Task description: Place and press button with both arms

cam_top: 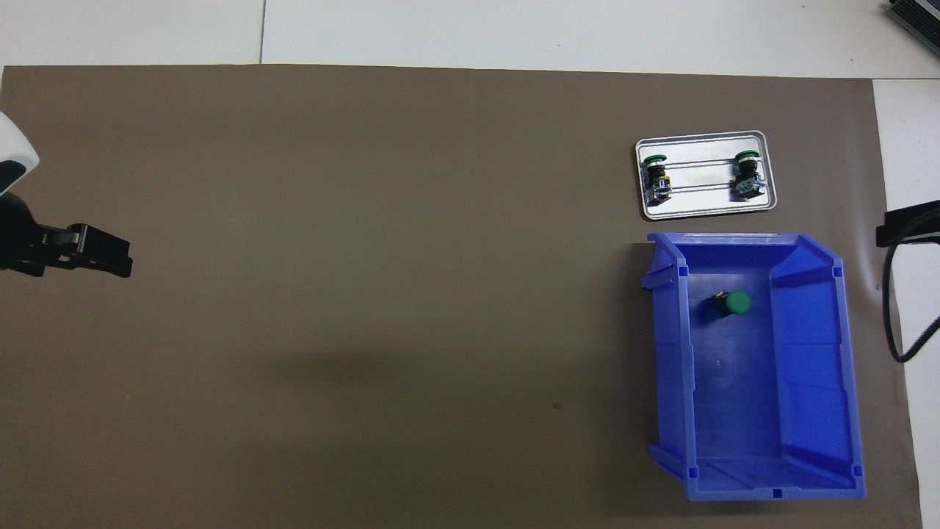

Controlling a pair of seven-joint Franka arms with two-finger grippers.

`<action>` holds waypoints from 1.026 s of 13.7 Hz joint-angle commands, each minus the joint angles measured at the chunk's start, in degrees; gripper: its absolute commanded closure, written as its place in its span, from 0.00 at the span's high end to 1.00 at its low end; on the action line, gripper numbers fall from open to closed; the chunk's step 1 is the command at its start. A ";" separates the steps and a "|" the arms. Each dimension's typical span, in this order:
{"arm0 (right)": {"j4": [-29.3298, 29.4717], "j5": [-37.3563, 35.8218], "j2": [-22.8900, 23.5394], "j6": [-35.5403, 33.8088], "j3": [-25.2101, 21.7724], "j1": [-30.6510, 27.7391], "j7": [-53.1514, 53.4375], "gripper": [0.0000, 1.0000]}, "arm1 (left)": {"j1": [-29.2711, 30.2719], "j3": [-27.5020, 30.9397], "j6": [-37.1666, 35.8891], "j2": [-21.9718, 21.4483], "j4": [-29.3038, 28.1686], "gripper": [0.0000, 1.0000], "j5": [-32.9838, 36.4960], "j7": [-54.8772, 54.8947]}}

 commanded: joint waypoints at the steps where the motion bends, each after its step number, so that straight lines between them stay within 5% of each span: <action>1: 4.19 1.56 2.16 -2.85 1.20 -1.68 -0.15 1.00 | 0.11 -0.20 -0.60 -0.71 -0.66 1.00 1.02 -0.38; 5: -0.19 5.69 1.02 -1.28 1.64 -0.80 0.03 1.00 | 0.11 -0.11 -0.60 -0.71 -0.66 1.00 1.02 -0.29; 14: -5.57 0.34 -1.10 2.17 1.82 1.75 -1.73 1.00 | 0.11 -0.20 -0.60 -0.71 -0.66 1.00 1.02 -0.38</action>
